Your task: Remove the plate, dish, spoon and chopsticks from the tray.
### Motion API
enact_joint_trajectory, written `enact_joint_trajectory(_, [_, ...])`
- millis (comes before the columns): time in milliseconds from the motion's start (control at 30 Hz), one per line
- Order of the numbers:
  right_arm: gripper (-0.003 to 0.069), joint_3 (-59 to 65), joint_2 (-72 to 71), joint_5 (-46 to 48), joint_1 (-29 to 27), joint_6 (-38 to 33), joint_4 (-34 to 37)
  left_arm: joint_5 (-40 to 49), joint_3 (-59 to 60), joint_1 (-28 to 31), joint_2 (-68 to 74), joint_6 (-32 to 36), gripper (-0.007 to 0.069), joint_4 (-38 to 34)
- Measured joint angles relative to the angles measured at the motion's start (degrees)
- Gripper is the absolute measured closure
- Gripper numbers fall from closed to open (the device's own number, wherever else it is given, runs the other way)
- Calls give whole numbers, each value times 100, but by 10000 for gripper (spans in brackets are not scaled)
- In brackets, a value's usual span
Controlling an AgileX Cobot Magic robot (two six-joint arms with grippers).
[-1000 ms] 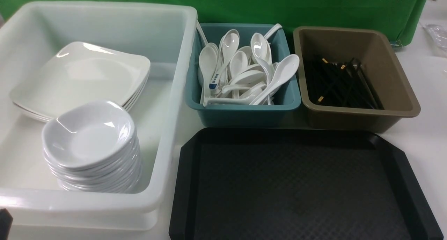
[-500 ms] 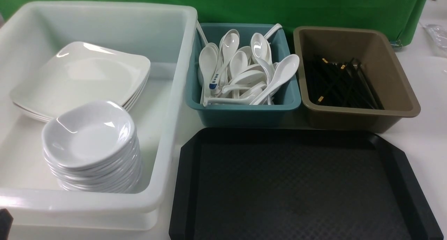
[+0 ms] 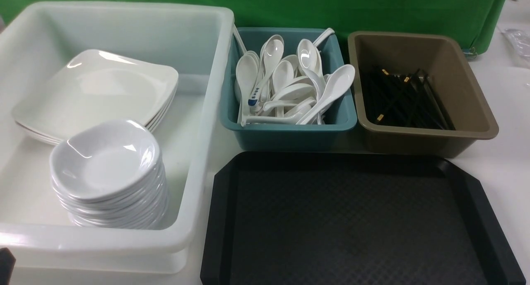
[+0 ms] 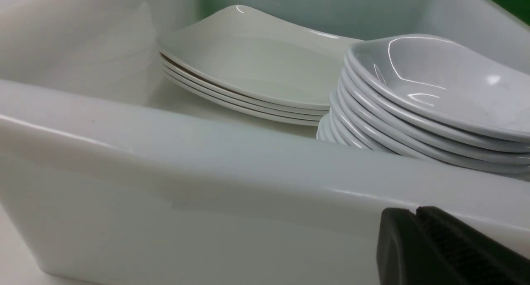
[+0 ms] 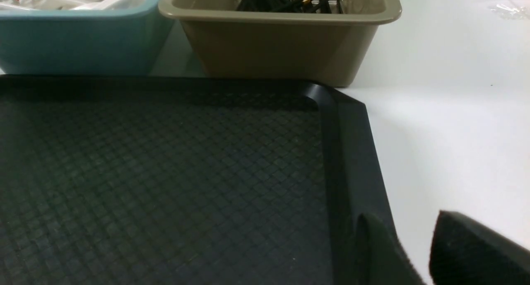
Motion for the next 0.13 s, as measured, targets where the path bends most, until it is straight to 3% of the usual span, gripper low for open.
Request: enact_joint_trajectory(133, [418,0,0,0,0,0,0,0,0,0,0,0,608,0])
